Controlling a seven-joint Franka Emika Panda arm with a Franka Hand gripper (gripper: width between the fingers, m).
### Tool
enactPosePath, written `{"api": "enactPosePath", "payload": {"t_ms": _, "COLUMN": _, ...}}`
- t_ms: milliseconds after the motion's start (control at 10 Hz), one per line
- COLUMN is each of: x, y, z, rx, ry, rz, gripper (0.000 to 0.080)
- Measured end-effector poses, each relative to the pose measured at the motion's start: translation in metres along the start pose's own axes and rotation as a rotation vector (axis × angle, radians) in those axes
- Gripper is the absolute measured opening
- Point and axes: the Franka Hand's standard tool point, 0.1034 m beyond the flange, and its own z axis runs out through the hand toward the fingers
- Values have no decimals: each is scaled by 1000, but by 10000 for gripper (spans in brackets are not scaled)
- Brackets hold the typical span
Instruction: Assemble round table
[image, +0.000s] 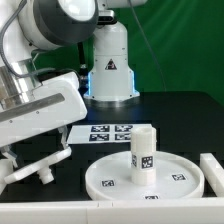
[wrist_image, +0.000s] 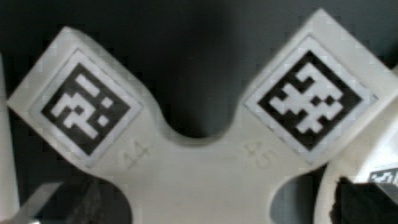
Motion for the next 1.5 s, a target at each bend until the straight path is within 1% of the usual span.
{"api": "enactPosePath", "payload": {"t_ms": 400, "x": -1, "y": 1, "z": 3, "rx": 0, "ry": -3, "rz": 9, "gripper": 649}}
{"api": "enactPosePath", "payload": {"t_ms": 600, "x": -1, "y": 3, "z": 3, "rx": -10, "ry": 0, "rz": 10, "gripper": 649}}
{"api": "enactPosePath", "payload": {"t_ms": 900, "x": -2, "y": 5, "z": 4, "rx": -13, "ry": 1, "rz": 12, "gripper": 649}}
{"api": "enactPosePath", "payload": {"t_ms": 1500, "x": -2, "y": 5, "z": 4, "rx": -14, "ry": 1, "rz": 13, "gripper": 649}}
